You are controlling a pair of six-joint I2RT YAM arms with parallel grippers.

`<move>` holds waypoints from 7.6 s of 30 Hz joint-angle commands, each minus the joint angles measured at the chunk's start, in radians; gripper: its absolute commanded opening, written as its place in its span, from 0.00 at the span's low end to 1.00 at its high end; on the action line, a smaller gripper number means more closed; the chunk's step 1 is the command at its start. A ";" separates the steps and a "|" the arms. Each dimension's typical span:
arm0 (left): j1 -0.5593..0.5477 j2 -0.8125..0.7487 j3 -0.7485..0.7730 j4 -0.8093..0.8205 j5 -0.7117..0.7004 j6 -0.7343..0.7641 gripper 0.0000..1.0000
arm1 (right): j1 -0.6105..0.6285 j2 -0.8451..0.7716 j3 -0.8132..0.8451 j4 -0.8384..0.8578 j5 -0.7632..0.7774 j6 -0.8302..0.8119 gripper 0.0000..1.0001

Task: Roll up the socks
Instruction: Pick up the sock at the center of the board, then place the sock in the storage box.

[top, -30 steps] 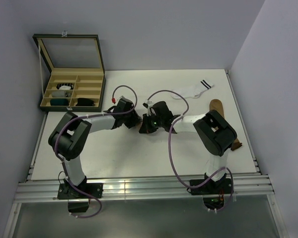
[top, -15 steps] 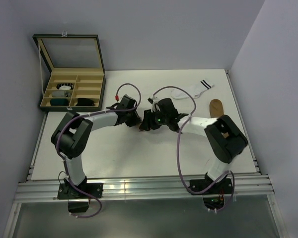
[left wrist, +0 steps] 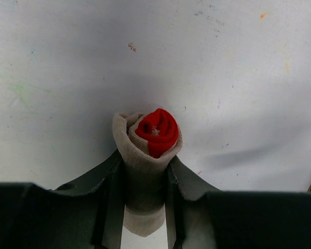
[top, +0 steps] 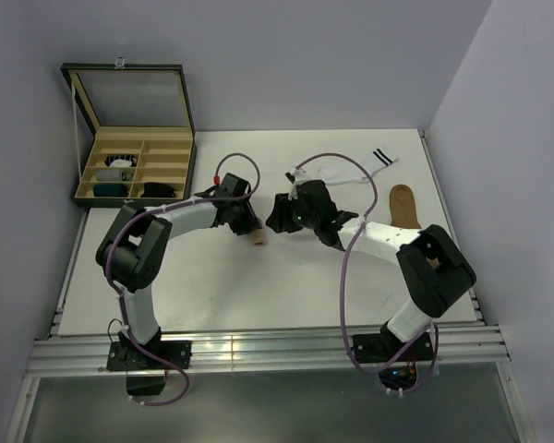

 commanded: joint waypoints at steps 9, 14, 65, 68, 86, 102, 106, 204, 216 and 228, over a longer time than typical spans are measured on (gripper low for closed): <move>-0.001 0.048 0.015 -0.249 -0.135 0.189 0.00 | -0.011 0.004 -0.018 0.022 0.066 0.115 0.38; 0.008 0.047 0.121 -0.352 -0.267 0.337 0.00 | -0.025 -0.117 -0.064 -0.031 0.077 0.066 0.38; 0.519 0.129 0.385 -0.063 -0.023 1.971 0.00 | -0.041 -0.516 0.017 -0.407 0.076 -0.022 0.70; 0.519 0.149 0.387 -0.041 -0.040 1.995 0.00 | -0.043 -0.507 0.016 -0.409 0.068 -0.020 0.70; 0.503 0.218 0.322 0.069 -0.098 2.135 0.10 | -0.054 -0.473 -0.006 -0.398 0.042 -0.014 0.69; 0.490 0.186 0.284 0.059 -0.036 2.129 0.28 | -0.060 -0.462 -0.017 -0.386 0.032 -0.009 0.68; 0.490 0.176 0.305 0.025 -0.011 2.118 0.33 | -0.061 -0.459 -0.017 -0.386 0.029 -0.009 0.68; 0.654 0.395 0.631 -0.219 0.304 1.627 0.11 | -0.071 -0.422 -0.030 -0.387 -0.004 -0.008 0.65; 0.648 0.354 0.596 -0.025 0.243 1.523 0.21 | -0.072 -0.427 -0.032 -0.393 -0.003 -0.011 0.65; 0.649 0.123 0.537 0.027 0.290 1.413 0.33 | -0.075 -0.435 -0.037 -0.380 -0.018 -0.008 0.64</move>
